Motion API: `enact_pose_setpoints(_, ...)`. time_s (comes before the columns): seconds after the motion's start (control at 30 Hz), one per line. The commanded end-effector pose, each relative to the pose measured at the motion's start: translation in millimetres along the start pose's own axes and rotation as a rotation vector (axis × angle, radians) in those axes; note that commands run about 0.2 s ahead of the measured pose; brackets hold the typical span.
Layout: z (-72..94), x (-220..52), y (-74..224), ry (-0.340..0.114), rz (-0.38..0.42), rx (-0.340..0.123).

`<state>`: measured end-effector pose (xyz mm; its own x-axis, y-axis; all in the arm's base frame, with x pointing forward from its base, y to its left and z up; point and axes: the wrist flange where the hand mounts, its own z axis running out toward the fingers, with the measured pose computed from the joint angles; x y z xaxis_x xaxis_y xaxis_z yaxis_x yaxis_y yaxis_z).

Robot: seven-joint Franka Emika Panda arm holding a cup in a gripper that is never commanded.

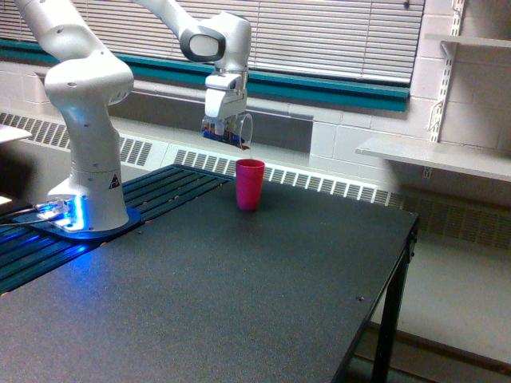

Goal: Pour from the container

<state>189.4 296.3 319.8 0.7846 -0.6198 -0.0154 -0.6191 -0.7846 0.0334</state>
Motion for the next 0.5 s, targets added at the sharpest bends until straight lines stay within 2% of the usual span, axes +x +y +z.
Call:
enact_pose_setpoints(0.03, -0.4, -1.9, -5.9, -0.010, -0.034, 0.009)
enact_pose_setpoints(0.5, 7.8, -2.0, -7.1, -0.043, -0.034, -0.005)
